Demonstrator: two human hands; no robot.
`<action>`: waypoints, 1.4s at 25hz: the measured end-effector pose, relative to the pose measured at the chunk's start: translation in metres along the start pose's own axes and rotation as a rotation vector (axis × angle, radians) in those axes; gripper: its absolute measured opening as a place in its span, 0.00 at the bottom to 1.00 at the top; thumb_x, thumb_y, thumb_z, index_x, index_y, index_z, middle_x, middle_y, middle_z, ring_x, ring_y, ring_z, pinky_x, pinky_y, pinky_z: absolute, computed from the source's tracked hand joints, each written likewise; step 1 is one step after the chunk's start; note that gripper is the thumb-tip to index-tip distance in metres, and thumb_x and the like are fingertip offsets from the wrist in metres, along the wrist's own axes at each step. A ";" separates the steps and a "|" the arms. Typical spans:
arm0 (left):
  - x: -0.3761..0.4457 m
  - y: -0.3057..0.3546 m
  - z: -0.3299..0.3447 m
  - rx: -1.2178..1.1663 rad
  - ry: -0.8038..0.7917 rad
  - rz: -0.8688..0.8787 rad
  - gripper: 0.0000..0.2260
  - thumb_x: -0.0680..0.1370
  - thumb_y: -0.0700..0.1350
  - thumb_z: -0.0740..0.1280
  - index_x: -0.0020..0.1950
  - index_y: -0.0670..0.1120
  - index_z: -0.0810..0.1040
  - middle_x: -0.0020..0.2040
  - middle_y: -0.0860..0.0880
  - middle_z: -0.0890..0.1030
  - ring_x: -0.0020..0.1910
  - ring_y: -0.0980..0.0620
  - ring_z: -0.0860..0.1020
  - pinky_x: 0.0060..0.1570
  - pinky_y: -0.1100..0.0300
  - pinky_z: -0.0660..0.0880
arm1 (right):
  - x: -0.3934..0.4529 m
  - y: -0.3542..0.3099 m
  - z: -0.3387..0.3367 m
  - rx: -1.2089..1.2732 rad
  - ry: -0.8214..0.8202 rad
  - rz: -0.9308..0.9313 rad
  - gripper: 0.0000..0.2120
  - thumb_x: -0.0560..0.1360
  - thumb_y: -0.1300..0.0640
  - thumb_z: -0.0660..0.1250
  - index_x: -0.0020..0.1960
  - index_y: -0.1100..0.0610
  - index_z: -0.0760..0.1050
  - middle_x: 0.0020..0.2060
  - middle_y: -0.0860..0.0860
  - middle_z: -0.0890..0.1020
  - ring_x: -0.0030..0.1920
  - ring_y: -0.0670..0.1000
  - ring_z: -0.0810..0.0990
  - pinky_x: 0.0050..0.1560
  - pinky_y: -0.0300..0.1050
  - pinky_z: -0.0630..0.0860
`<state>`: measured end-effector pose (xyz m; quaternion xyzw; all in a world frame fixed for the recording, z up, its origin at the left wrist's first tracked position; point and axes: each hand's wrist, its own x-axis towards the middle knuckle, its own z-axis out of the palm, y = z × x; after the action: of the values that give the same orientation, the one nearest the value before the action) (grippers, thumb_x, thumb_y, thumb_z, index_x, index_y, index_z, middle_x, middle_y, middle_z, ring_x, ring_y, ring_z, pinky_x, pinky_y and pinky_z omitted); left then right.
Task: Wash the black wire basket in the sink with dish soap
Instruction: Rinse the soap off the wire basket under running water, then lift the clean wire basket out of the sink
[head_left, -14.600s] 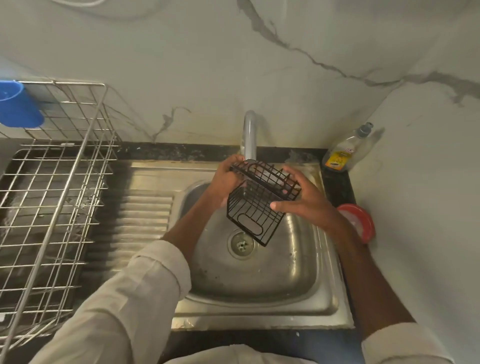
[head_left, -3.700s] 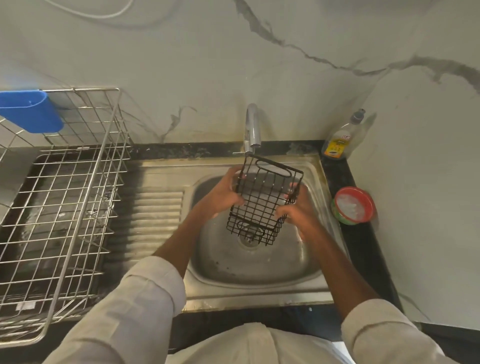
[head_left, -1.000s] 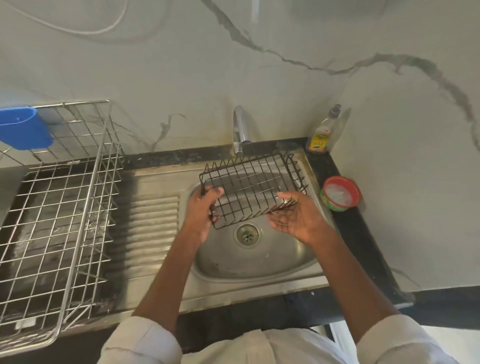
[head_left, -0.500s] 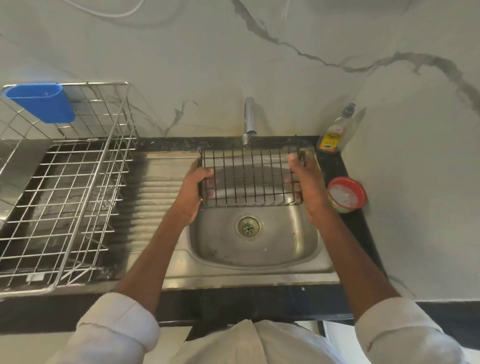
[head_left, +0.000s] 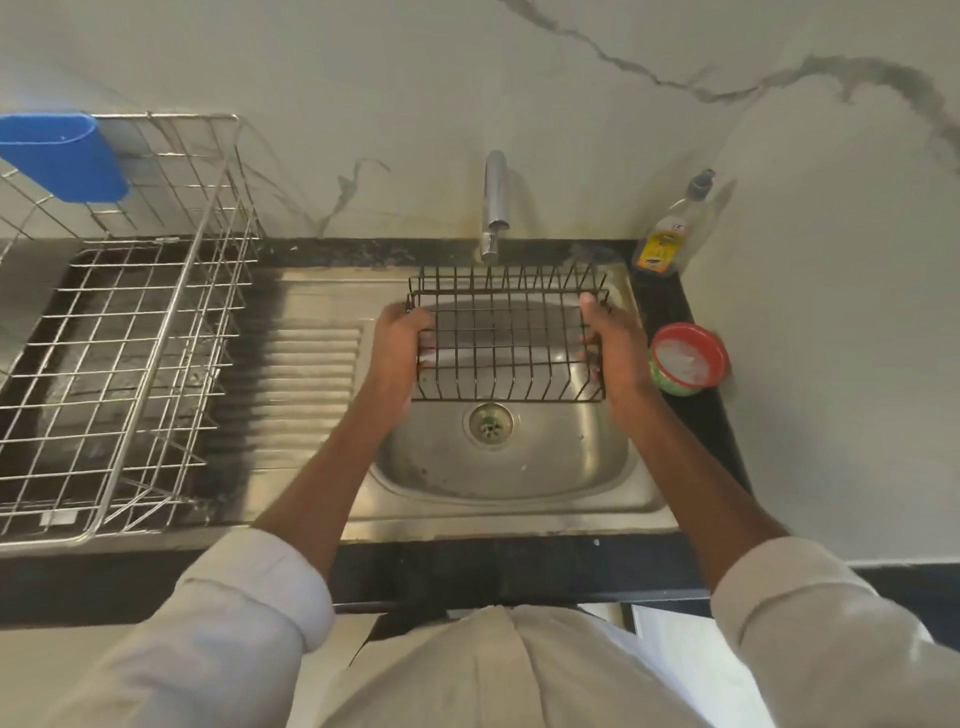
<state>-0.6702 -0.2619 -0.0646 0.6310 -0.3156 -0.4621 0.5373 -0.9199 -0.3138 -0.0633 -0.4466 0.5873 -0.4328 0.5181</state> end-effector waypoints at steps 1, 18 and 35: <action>-0.001 0.002 -0.001 -0.029 0.012 0.018 0.17 0.80 0.42 0.62 0.69 0.48 0.71 0.44 0.44 0.78 0.39 0.51 0.73 0.29 0.57 0.74 | 0.003 -0.003 -0.002 -0.004 0.022 -0.029 0.35 0.71 0.28 0.70 0.72 0.43 0.73 0.58 0.55 0.82 0.54 0.56 0.78 0.38 0.41 0.77; -0.009 0.005 -0.017 0.101 -0.042 0.003 0.19 0.82 0.46 0.62 0.72 0.56 0.73 0.66 0.42 0.80 0.60 0.45 0.80 0.65 0.44 0.76 | -0.015 0.021 0.020 0.100 0.129 -0.110 0.19 0.80 0.42 0.68 0.67 0.49 0.77 0.58 0.48 0.83 0.54 0.52 0.82 0.50 0.48 0.80; -0.047 0.027 -0.029 -0.018 -0.005 -0.222 0.28 0.78 0.51 0.63 0.79 0.56 0.64 0.77 0.44 0.73 0.75 0.39 0.72 0.74 0.30 0.64 | -0.100 -0.001 0.044 0.341 0.143 0.273 0.60 0.58 0.24 0.77 0.82 0.40 0.55 0.76 0.48 0.69 0.72 0.56 0.73 0.60 0.56 0.80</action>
<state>-0.6581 -0.2145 -0.0272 0.6561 -0.2412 -0.5232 0.4875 -0.8697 -0.2189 -0.0445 -0.2371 0.5958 -0.4822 0.5970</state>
